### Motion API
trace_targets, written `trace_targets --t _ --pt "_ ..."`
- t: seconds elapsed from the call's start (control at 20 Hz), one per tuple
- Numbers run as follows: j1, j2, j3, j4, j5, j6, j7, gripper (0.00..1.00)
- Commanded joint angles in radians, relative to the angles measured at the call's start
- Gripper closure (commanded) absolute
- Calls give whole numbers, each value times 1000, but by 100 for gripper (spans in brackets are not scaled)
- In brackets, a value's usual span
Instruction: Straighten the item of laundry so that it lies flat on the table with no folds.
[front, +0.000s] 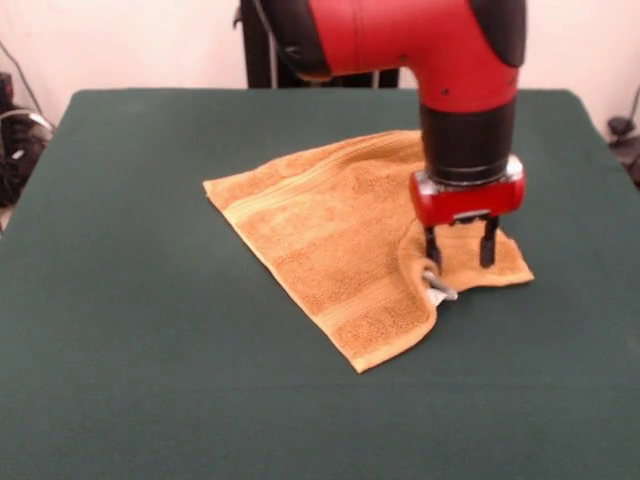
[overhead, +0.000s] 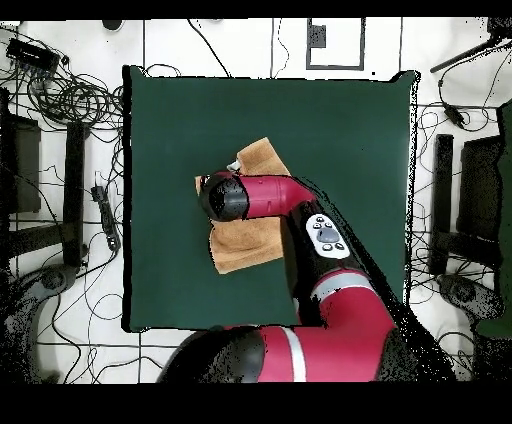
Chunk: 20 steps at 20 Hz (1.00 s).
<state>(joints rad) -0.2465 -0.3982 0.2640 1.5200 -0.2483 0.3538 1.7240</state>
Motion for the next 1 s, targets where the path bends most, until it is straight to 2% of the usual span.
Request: trace_targets --t 0.05,0.2,0.35,0.65,0.7,0.85,1.0 --pt "-41 37 122 73 92 -35 164 0" --pt "-64 -29 164 120 130 19 154 0" --pt "-54 -112 164 150 168 94 158 0" --pt "123 -159 -71 46 122 190 201 0" --pt "141 -166 -87 39 120 202 204 0" --pt "137 -213 -57 82 162 220 205 0" --pt "154 -240 -85 83 173 250 215 0"
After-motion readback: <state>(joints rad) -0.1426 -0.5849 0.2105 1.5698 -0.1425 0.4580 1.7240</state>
